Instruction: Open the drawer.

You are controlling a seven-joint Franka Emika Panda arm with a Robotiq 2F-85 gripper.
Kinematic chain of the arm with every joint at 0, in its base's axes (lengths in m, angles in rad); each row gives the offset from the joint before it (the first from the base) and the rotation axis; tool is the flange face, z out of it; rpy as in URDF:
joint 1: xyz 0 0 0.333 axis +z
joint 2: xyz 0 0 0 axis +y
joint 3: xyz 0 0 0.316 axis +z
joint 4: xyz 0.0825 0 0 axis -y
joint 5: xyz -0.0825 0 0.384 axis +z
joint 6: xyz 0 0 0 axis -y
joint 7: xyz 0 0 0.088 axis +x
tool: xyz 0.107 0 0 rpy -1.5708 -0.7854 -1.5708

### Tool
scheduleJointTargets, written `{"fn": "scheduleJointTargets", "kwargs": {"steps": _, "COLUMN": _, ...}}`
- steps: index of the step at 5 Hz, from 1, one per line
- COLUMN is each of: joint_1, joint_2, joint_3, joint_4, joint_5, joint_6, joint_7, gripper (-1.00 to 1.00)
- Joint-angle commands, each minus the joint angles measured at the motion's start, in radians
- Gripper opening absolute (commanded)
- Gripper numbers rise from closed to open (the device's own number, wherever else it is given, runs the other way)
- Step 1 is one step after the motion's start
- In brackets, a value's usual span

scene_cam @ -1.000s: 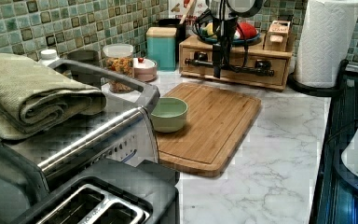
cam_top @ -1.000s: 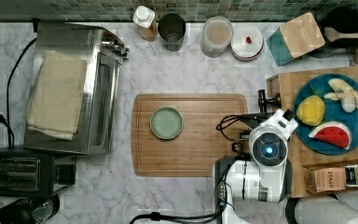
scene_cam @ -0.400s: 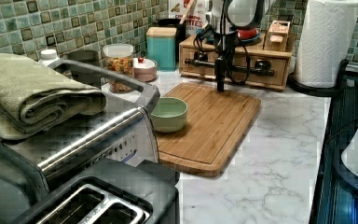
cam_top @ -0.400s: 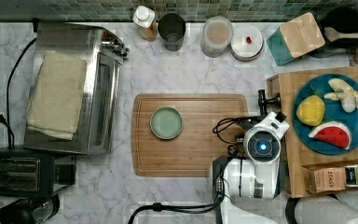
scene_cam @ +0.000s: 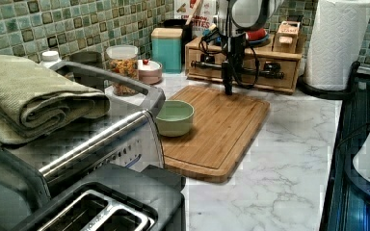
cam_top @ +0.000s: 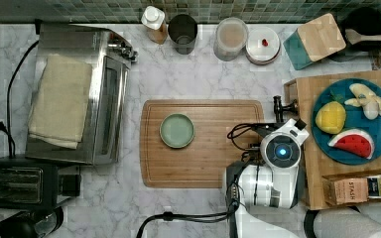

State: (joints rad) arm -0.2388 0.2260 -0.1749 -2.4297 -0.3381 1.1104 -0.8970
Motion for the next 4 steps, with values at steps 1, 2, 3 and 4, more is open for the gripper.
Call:
{"fn": "scheduleJointTargets", "kwargs": {"steps": 1, "joint_1": 0.076, "joint_2": -0.051, "joint_3": 0.134, "joint_4": 0.004, "joint_5": 0.192, "joint_6": -0.091, "joint_7": -0.073, "gripper": 1.0}}
{"fn": "scheduleJointTargets", "kwargs": {"steps": 2, "joint_1": 0.143, "joint_2": -0.052, "joint_3": 0.157, "joint_4": -0.008, "joint_5": 0.203, "joint_6": -0.104, "joint_7": 0.071, "gripper": 1.0}}
{"fn": "scheduleJointTargets", "kwargs": {"steps": 3, "joint_1": 0.199, "joint_2": -0.077, "joint_3": 0.207, "joint_4": -0.026, "joint_5": 0.209, "joint_6": -0.136, "joint_7": 0.183, "gripper": 1.0}}
{"fn": "scheduleJointTargets", "kwargs": {"steps": 4, "joint_1": 0.213, "joint_2": -0.109, "joint_3": 0.257, "joint_4": -0.046, "joint_5": 0.198, "joint_6": -0.145, "joint_7": 0.183, "gripper": 1.0}}
